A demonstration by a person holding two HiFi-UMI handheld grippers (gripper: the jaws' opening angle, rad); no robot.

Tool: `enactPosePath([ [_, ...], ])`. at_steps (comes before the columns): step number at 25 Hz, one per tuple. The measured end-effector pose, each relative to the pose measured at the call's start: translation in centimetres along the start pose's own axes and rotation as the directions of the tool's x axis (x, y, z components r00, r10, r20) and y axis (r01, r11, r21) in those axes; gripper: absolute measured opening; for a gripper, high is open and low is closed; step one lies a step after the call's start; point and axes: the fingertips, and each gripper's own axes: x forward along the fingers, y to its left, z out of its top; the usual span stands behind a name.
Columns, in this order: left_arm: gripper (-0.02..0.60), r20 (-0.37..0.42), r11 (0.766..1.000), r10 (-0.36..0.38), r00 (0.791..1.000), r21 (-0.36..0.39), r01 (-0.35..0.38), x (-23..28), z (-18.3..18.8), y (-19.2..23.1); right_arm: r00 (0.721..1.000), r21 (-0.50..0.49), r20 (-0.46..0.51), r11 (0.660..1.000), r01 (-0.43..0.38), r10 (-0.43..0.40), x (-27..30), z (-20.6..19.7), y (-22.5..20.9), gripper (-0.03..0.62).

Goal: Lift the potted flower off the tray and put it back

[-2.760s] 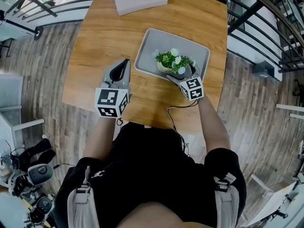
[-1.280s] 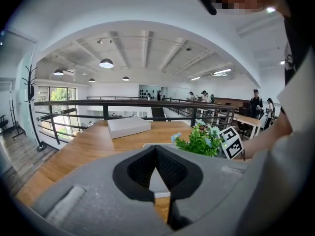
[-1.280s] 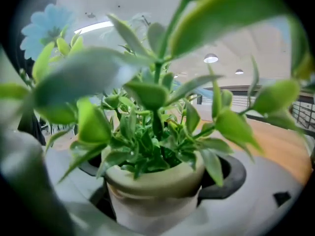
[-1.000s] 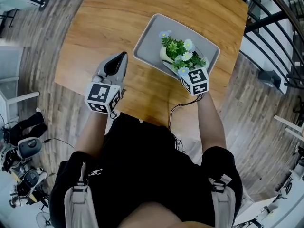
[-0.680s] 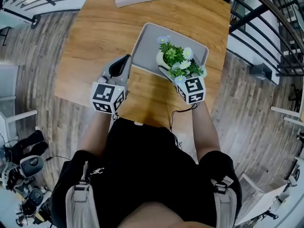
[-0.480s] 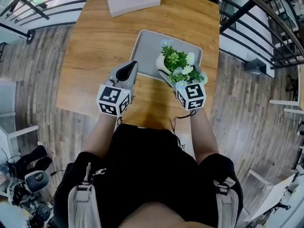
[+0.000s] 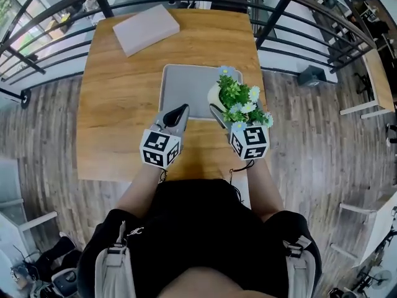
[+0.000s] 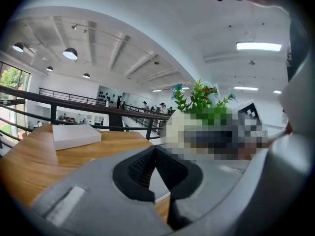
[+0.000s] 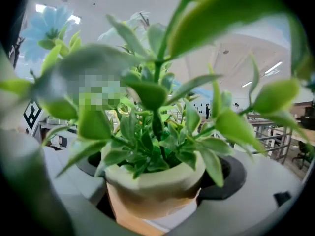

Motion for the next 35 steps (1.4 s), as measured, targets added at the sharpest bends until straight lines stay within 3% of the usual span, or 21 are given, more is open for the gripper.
enactPosePath([
  [7, 0.015, 0.002, 0.994, -0.095, 0.995, 0.058, 0.095, 1.6, 0.6, -3.3, 0.994, 0.018, 0.011, 0.994, 0.107, -0.108, -2.0, 0.6, -2.5, 0.552],
  [16, 0.015, -0.007, 0.994, -0.091, 0.996, 0.059, 0.091, 1.7, 0.3, -4.7, 0.983, 0.087, 0.035, 0.981, 0.175, -0.178, -4.2, -0.1, -5.3, 0.552],
  [27, 0.015, -0.009, 0.996, -0.057, 0.998, 0.069, 0.057, 1.4, 0.2, -4.9, 0.988, 0.046, 0.036, 0.988, 0.149, -0.151, -4.0, -0.6, -5.5, 0.552],
  [35, 0.015, -0.007, 0.997, 0.042, 0.999, 0.058, -0.042, 0.4, 0.3, -2.7, 0.998, 0.012, 0.022, 0.998, 0.055, -0.055, 0.8, -0.9, -5.2, 0.552],
])
